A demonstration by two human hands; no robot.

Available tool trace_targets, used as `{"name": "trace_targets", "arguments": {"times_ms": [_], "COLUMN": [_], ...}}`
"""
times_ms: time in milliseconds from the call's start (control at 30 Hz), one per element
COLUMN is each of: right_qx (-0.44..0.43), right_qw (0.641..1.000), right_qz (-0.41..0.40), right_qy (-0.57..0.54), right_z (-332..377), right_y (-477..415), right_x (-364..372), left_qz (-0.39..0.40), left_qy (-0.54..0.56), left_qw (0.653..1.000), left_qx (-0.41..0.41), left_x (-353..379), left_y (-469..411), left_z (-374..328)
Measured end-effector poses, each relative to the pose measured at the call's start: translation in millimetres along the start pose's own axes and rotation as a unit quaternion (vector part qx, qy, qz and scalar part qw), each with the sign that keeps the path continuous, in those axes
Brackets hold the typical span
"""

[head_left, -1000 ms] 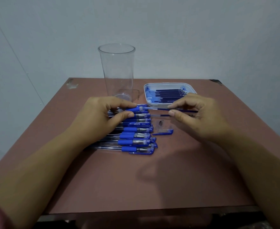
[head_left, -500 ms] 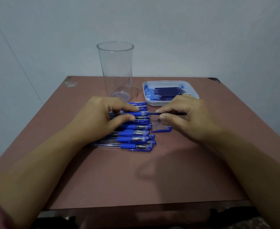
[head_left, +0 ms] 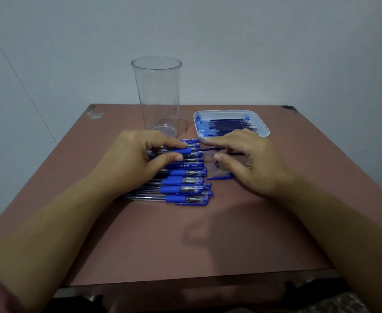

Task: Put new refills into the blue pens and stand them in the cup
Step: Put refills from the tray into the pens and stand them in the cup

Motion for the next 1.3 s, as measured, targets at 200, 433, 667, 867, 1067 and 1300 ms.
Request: {"name": "trace_targets", "arguments": {"times_ms": [200,433,667,867,1067,1300], "right_qx": [0.012,-0.013,0.065,0.096,0.122,0.104], "right_qw": [0.999,1.0,0.994,0.982,0.991,0.981], "right_qz": [-0.035,-0.011,0.076,0.152,0.06,-0.005], "right_qy": [-0.003,0.021,0.041,0.061,-0.019,-0.164], "right_z": [-1,-1,-28,-27,-26,-4], "right_y": [1,-1,-5,-10,-9,-4], "right_x": [-4,5,7,15,1,-3], "left_qz": [0.003,0.015,0.016,0.013,0.01,0.007], "left_qy": [-0.001,0.006,0.007,0.01,0.015,0.015], "left_qw": [1.0,1.0,1.0,1.0,1.0,1.0], "left_qx": [0.003,-0.006,-0.011,-0.008,-0.014,-0.013], "left_x": [0,3,2,1,2,2], "left_y": [0,1,1,1,1,1], "left_z": [0,0,0,0,3,2]}}
Point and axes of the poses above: each hand's wrist, its own y-axis away from the middle knuckle, its own x-axis out of the palm, z = x × y, the point moved 7 cm from there along -y, towards the middle knuckle, and after that the axes turned 5 degrees about x, right-handed, at the moved point
